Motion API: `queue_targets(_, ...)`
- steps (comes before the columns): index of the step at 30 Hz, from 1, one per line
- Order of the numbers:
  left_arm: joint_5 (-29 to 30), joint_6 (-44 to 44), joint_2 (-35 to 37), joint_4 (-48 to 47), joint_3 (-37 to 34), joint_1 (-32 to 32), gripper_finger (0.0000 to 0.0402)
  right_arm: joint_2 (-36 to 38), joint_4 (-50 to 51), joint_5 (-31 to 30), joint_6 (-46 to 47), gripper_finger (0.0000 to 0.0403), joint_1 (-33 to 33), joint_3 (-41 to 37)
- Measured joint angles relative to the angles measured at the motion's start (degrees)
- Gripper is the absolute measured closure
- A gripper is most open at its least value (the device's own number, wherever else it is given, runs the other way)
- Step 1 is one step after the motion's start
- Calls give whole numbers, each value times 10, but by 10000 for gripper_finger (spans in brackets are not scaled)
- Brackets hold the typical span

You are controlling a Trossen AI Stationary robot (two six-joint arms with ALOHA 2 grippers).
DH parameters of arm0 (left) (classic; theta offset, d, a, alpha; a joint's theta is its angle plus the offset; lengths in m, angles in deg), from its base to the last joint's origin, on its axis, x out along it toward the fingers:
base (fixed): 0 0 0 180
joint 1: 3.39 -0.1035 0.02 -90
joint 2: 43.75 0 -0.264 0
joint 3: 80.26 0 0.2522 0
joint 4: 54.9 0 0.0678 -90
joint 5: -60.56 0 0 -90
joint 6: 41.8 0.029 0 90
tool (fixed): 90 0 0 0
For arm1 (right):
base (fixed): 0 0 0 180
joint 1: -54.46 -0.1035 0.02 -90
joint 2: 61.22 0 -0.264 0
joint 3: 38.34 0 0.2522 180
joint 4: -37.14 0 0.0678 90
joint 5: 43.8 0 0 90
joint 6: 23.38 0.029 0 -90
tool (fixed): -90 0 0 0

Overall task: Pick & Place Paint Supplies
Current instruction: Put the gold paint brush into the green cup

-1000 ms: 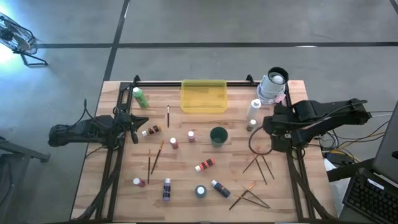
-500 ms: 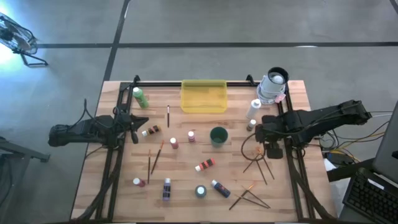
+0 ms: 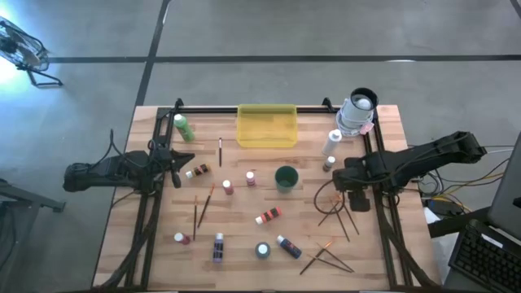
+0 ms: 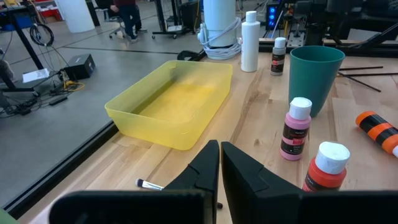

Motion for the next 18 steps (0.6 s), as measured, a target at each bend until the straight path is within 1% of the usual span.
queue_targets(6,0,0,0,0,0,0,378,-8,-21,1,-2,226,0,-20)
queue_targets(13,0,0,0,0,0,0,378,-47,-21,2,-2,214,0,-21)
queue_targets(18,0,0,0,0,0,0,378,-78,-23,6,0,219,0,-21)
